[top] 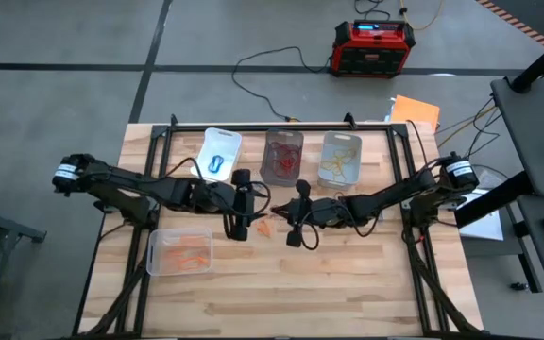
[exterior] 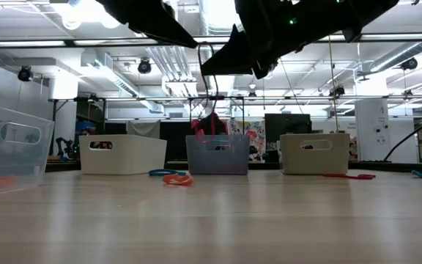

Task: Sort rubber bands into baskets
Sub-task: Put the red rubber band into the black bin, then put the blue rubber band into the white bin

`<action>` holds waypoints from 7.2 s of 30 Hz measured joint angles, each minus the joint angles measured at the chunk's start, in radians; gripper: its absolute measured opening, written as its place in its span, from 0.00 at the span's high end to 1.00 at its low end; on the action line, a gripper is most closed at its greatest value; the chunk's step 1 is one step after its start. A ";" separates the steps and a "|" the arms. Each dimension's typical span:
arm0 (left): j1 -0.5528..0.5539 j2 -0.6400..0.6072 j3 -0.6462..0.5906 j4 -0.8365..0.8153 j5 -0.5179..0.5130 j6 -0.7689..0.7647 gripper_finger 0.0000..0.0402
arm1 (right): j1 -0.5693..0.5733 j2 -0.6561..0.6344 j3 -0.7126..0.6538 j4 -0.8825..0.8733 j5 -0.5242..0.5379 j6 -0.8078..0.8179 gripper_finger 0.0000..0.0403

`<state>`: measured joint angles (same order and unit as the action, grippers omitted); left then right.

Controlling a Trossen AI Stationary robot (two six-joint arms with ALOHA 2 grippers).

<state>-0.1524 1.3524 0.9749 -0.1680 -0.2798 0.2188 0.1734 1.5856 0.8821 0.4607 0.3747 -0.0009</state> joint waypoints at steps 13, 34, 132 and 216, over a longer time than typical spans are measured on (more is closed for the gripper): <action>0.000 -0.151 -0.014 -0.197 -0.002 -0.098 0.47 | -0.128 -0.007 0.262 -0.402 0.055 -0.081 0.98; -0.002 -0.206 -0.138 -0.192 0.001 -0.227 0.48 | -0.451 0.052 0.353 -0.583 -0.094 -0.047 0.98; 0.399 0.248 -0.201 0.017 0.184 0.111 0.56 | 0.032 -0.248 0.049 -0.755 -0.163 0.451 0.68; 0.249 0.372 -0.203 0.084 0.056 0.030 1.00 | 0.039 -0.246 0.046 -0.716 -0.164 0.428 0.68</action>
<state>0.0969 1.7246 0.7719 -0.0837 -0.2234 0.2483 0.2123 1.3392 0.9279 -0.2554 0.2104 0.4267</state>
